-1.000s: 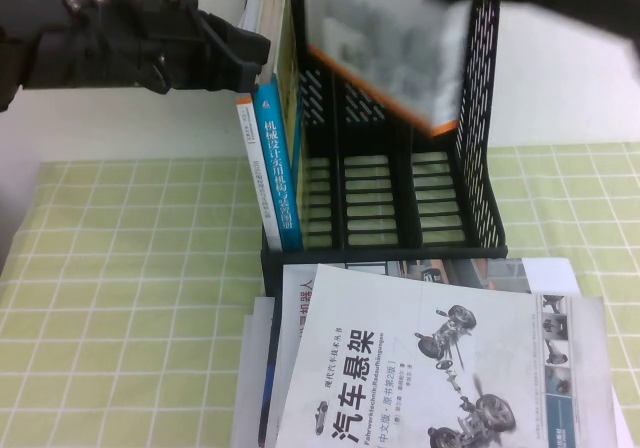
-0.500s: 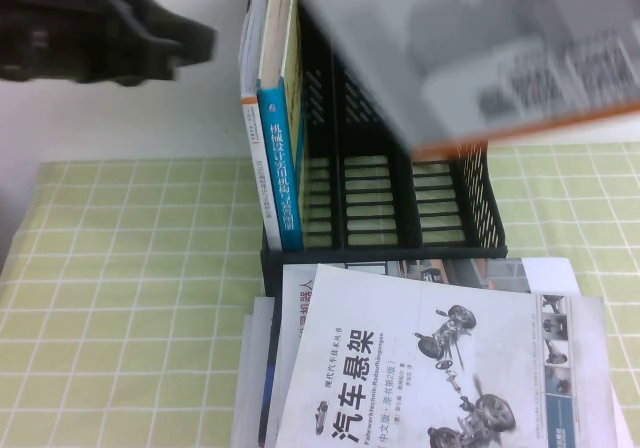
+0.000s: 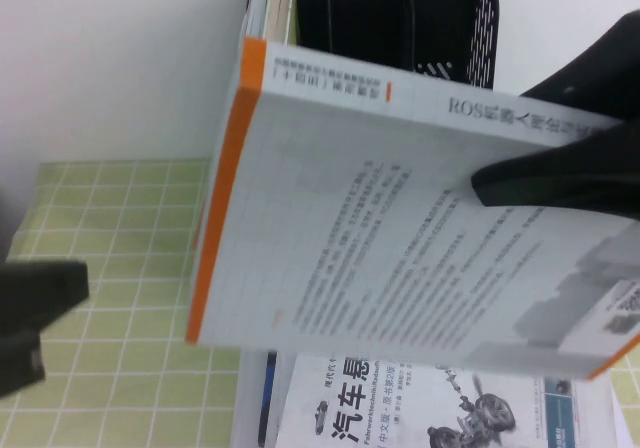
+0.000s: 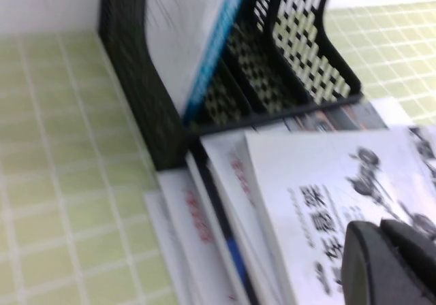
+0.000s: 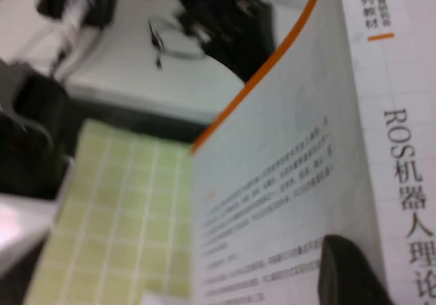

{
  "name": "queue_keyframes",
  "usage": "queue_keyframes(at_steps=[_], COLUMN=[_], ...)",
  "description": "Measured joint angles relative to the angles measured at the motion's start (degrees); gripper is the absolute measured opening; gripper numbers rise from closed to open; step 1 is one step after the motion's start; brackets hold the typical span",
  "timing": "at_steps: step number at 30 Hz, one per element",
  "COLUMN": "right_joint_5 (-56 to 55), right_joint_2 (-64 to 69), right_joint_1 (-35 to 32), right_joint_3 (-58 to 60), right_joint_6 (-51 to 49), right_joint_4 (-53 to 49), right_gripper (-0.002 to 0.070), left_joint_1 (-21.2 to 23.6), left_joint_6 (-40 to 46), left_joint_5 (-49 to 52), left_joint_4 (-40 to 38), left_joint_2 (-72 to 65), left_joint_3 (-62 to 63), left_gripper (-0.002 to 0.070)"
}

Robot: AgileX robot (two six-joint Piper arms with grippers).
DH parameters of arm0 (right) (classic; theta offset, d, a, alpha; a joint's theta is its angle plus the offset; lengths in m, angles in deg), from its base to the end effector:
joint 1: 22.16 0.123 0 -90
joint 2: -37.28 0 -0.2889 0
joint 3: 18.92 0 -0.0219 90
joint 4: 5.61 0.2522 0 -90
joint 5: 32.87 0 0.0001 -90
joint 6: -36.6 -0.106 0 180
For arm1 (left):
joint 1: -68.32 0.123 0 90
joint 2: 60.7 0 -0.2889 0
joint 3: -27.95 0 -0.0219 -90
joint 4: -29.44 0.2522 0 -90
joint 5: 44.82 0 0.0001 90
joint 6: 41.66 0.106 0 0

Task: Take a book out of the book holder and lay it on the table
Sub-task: Place the picked book on the book

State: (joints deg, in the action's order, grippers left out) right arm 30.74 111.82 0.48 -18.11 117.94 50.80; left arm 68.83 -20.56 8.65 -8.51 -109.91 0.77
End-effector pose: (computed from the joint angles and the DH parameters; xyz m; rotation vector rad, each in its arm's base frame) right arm 0.1728 0.1578 0.4475 -1.5009 1.3214 0.6250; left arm 0.1288 -0.0513 0.3719 0.2210 2.1092 -0.5874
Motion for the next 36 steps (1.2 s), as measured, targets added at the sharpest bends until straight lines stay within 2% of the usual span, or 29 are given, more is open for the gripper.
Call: queue_keyframes(at_steps=[4, 10, 13, 18, 21, 24, 28, 32, 36], right_joint_5=[-8.0, -17.6, -21.0, -29.1, -33.8, -39.7, -49.5, -54.1, -53.1], right_joint_2=[1.9, 5.7, 6.7, 7.0, 7.3, 7.0, 6.9, 7.0, 8.1], right_joint_1=[6.7, 20.8, 27.0, 32.7, 33.8, 33.8, 34.2, 34.2, 34.2], right_joint_3=[0.0, 0.3, 3.0, 11.3, 18.5, 24.2, 32.1, 36.7, 37.3], right_joint_6=[-3.6, -25.3, -35.7, -51.9, -64.0, -78.3, -95.8, -103.4, -103.7], right_joint_4=[-15.6, -53.2, -68.2, -87.2, -96.9, -100.1, -98.5, -98.5, -98.5], right_gripper=[0.0164, 0.0164, 0.0164, 0.0164, 0.0164, 0.0164, 0.0164, 0.0165, 0.0165], left_joint_1=[0.0, 0.0, 0.0, 0.0, -0.3, -1.1, -1.8, -2.5, -3.7], left_joint_6=[-0.3, 0.1, 1.5, 2.9, 3.3, 4.2, 4.2, 4.4, 4.4], left_joint_5=[-2.3, -5.4, -6.3, -6.6, -6.9, -7.3, -7.5, -7.9, -8.0], left_joint_4=[-5.5, -13.4, -15.8, -16.9, -16.9, -16.9, -16.9, -16.9, -16.6], left_joint_2=[5.1, 6.4, 6.5, 6.5, 6.5, 6.5, 6.5, 6.5, 6.5], left_joint_3=[-10.3, -18.7, -19.9, -20.0, -20.0, -20.0, -20.0, -20.0, -20.0], left_gripper=[-0.0003, -0.0003, -0.0003, -0.0003, -0.0003, -0.0003, -0.0003, -0.0003, -0.0003])
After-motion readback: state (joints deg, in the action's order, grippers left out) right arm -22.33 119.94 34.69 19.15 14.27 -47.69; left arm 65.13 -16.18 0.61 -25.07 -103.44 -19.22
